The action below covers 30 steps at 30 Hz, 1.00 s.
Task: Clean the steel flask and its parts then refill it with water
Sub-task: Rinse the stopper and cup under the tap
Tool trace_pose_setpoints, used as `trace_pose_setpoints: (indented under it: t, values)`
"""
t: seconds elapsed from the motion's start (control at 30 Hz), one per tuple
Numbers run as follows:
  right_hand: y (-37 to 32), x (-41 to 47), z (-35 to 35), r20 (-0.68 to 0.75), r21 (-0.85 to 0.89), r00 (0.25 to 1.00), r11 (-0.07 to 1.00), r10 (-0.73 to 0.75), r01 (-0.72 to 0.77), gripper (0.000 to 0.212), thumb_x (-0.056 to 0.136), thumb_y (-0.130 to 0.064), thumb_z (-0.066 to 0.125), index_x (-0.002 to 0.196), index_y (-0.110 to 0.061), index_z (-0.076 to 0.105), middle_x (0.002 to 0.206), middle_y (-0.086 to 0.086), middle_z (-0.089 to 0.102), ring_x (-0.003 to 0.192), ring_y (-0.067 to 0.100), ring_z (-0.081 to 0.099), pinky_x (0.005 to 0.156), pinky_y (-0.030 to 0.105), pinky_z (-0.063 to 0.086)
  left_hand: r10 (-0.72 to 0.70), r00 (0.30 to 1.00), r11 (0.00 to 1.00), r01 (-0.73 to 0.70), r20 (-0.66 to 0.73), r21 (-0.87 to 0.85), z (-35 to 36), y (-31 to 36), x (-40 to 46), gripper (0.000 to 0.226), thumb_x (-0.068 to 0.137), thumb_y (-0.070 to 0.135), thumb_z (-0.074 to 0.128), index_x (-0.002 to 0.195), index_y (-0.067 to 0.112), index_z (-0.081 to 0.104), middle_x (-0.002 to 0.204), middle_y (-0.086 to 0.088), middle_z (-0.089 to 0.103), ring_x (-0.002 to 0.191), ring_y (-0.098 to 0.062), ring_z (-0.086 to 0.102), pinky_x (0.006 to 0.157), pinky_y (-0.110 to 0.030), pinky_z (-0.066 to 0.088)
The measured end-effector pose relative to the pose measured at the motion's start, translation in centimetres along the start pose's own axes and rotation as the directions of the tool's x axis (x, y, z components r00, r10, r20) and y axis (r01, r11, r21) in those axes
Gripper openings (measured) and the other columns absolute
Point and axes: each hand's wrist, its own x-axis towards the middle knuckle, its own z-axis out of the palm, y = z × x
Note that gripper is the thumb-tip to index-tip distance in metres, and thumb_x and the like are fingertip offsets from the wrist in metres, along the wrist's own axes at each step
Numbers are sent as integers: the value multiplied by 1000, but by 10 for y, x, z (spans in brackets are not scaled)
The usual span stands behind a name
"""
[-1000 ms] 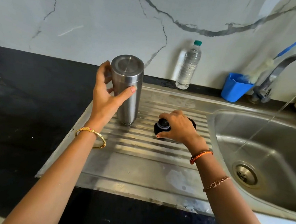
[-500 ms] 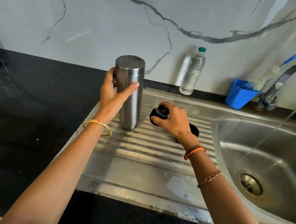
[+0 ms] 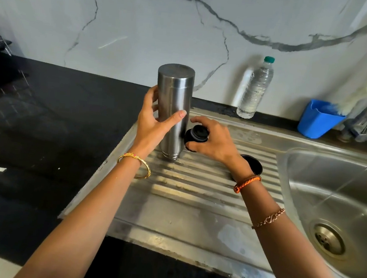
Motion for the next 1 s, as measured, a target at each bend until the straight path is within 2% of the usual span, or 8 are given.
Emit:
trace_pose_setpoints:
  t: [0.23, 0.33, 0.5, 0.63, 0.77, 0.83, 0.9, 1.0]
  values:
    - [-2, -1, 1, -5, 25, 1000, 1000, 10, -10, 69, 70, -22, 75, 133, -21, 46, 128, 2, 57, 115, 17, 53, 85, 12, 31, -46, 999, 998, 46, -1, 51, 2, -6, 4, 83, 65, 37, 77, 136, 17, 38, 120, 4, 55, 110, -8, 54, 96, -35, 49]
    - [0, -1, 1, 1, 21, 1000, 1000, 15, -15, 69, 69, -22, 75, 132, -20, 47, 128, 1, 57, 113, 17, 53, 85, 12, 32, -42, 999, 997, 42, 1, 62, 2, -6, 5, 83, 67, 32, 77, 137, 15, 36, 124, 0, 54, 113, -11, 52, 97, -37, 48]
    - [3, -2, 3, -13, 46, 997, 996, 71, -70, 62, 68, -20, 76, 123, -17, 49, 99, -2, 55, 90, 11, 50, 72, 15, 33, -31, 999, 999, 32, -20, 40, 2, -7, 4, 84, 61, 39, 78, 133, 21, 38, 127, 2, 52, 116, -11, 51, 98, -39, 47]
    - [5, -5, 3, -21, 87, 995, 992, 93, -91, 60, 68, -18, 77, 119, -15, 46, 94, -2, 52, 88, 17, 53, 71, 21, 39, 18, 999, 1000, -18, -33, 11, 0, -9, 5, 94, 55, 42, 80, 135, 18, 36, 134, 0, 47, 123, -14, 47, 99, -43, 46]
    - [7, -9, 1, -19, 126, 993, 985, 119, -116, 60, 68, -16, 77, 120, -14, 47, 89, -3, 52, 83, 16, 52, 63, 15, 34, 36, 998, 999, -35, -43, 33, 2, -10, 3, 99, 55, 44, 79, 138, 14, 33, 136, -2, 44, 126, -15, 45, 98, -27, 47]
    - [6, -11, -1, -30, 156, 991, 980, 127, -120, 60, 68, -16, 78, 120, -13, 48, 86, -6, 51, 84, 15, 51, 61, 13, 32, 73, 993, 995, -66, -96, 75, 3, -10, -1, 98, 56, 46, 79, 137, 14, 34, 138, 0, 39, 127, -13, 42, 100, -28, 45]
    - [5, -13, -3, -65, 178, 989, 977, 134, -121, 58, 68, -17, 78, 119, -12, 50, 88, -7, 52, 87, 13, 51, 63, 11, 31, 202, 953, 974, -171, -227, 150, 4, -9, -6, 94, 59, 45, 79, 134, 8, 36, 136, 0, 33, 125, -12, 40, 102, -29, 41]
    - [5, -21, -11, -165, 206, 977, 973, 138, -103, 52, 67, -20, 80, 114, -14, 57, 96, -3, 59, 90, 10, 52, 69, 8, 34, 444, 794, 896, -380, -415, 231, 10, -2, -17, 71, 68, 35, 78, 122, 5, 43, 125, -5, 31, 116, -18, 42, 98, -34, 43]
